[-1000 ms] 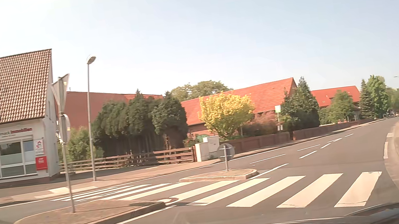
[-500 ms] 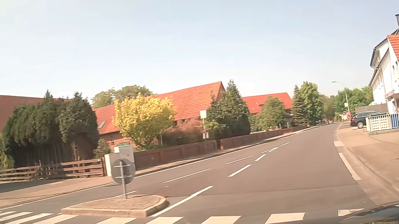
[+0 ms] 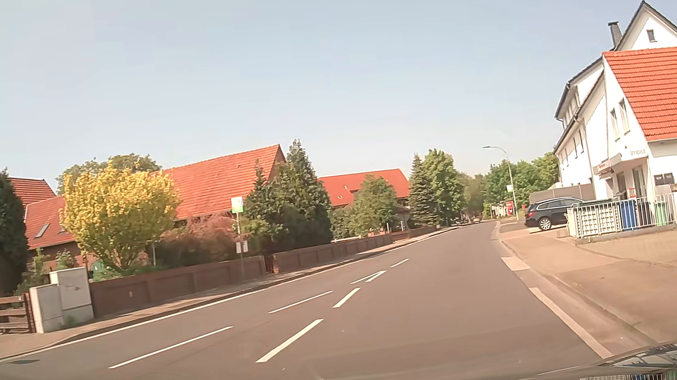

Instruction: Follow the waypoints while adhering to traffic rules and regulations

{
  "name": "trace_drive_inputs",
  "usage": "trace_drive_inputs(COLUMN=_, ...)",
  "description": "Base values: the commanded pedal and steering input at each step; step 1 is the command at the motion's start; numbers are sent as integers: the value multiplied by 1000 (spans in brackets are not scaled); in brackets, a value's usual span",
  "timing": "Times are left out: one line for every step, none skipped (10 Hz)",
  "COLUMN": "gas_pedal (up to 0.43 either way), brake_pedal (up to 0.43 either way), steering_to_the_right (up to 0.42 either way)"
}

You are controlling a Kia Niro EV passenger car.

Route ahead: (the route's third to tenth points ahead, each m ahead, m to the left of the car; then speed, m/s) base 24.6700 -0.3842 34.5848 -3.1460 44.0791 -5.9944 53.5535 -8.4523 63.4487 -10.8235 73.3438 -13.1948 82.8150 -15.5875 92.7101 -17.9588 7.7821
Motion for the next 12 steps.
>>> trace_drive_inputs(gas_pedal=331, brake_pedal=0, steering_to_the_right=112)
trace_drive_inputs(gas_pedal=331, brake_pedal=0, steering_to_the_right=96)
trace_drive_inputs(gas_pedal=350, brake_pedal=0, steering_to_the_right=87)
trace_drive_inputs(gas_pedal=350, brake_pedal=0, steering_to_the_right=76)
trace_drive_inputs(gas_pedal=350, brake_pedal=0, steering_to_the_right=66)
trace_drive_inputs(gas_pedal=350, brake_pedal=0, steering_to_the_right=59)
trace_drive_inputs(gas_pedal=350, brake_pedal=0, steering_to_the_right=50)
trace_drive_inputs(gas_pedal=350, brake_pedal=0, steering_to_the_right=41)
trace_drive_inputs(gas_pedal=350, brake_pedal=0, steering_to_the_right=34)
trace_drive_inputs(gas_pedal=350, brake_pedal=0, steering_to_the_right=31)
trace_drive_inputs(gas_pedal=350, brake_pedal=0, steering_to_the_right=28)
trace_drive_inputs(gas_pedal=339, brake_pedal=0, steering_to_the_right=25)
